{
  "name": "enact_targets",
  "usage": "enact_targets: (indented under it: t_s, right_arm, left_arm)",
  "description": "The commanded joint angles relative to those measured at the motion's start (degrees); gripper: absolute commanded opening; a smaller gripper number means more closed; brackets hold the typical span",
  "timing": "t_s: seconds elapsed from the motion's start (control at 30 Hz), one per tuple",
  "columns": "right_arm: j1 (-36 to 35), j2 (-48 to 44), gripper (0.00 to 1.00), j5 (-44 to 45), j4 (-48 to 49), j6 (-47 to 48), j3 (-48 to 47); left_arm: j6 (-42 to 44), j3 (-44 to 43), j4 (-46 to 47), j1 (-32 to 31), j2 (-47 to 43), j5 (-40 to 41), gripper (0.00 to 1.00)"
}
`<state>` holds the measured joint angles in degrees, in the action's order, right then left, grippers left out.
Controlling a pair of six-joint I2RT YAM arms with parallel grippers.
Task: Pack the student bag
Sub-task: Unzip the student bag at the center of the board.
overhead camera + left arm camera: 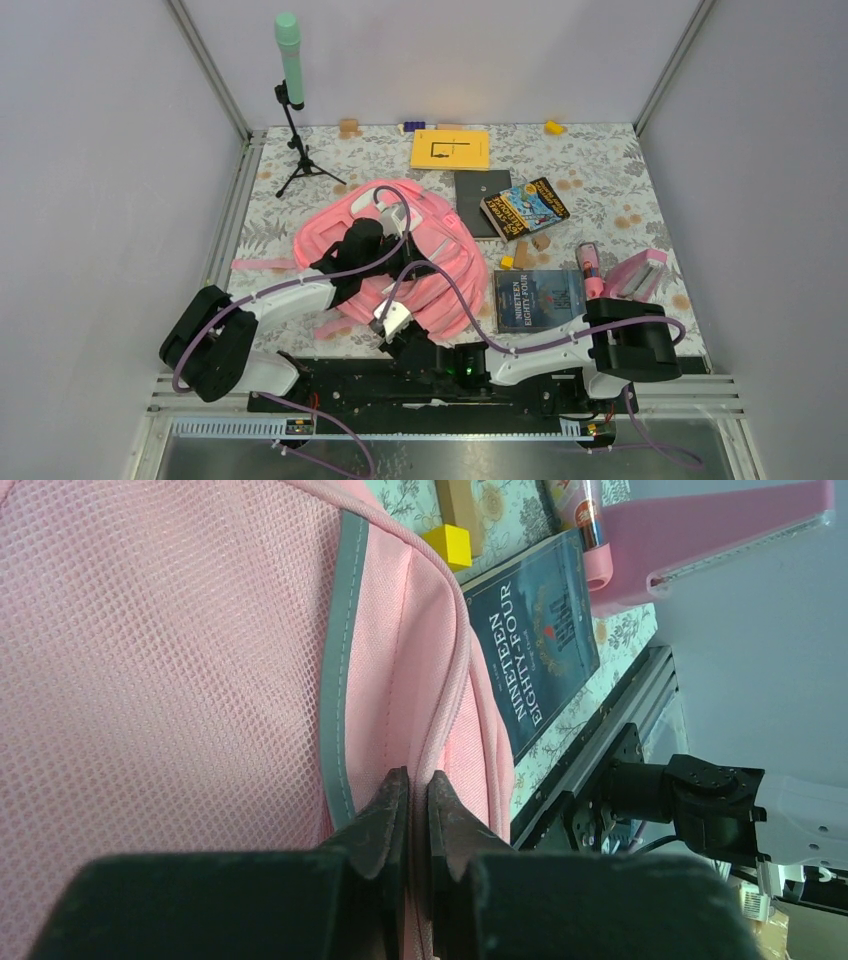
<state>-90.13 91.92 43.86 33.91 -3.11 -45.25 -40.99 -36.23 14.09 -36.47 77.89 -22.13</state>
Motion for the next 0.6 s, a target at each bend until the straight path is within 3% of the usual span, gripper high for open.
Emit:
enact_targets:
  t_s: [0.0,0.1,0.27,0.43,0.5,0.57]
  right_arm:
    - [-4.08,0.14,0.00,-11.62,8.22,-8.38,-8.51]
    - [-4.06,0.61,0.00,-14.24,6.59,-6.34,-9.88]
    - [-4.02,1.31,0.00,-19.26,-5.00,-2.52,-15.67]
    - [-4.07,-0.49,0.00,-19.51,-5.54,-1.67,-14.59]
    - [-4.09,-1.54,0.06,-19.76,-5.61,-1.27,-14.03]
    - [-4.02,-3.13,0.26,-21.02,-5.41,-0.52,-13.39]
  left_arm:
    - [-0.65,-1.85,22.52,-0.71,-0.41,3.14,0.00]
    - [0.31,-1.92,21.99,-1.88,-1.16,5.11,0.00]
    - [2.95,-2.81,20.67,-5.09,-1.27,7.52,0.00]
    - [2.14,-2.21,21.82,-5.45,-1.94,8.86,0.00]
    - [2.35,-2.32,21.16,-5.36,-2.56,9.16,0.00]
    - [2.53,-2.40,20.44,-5.24,-2.97,8.81,0.00]
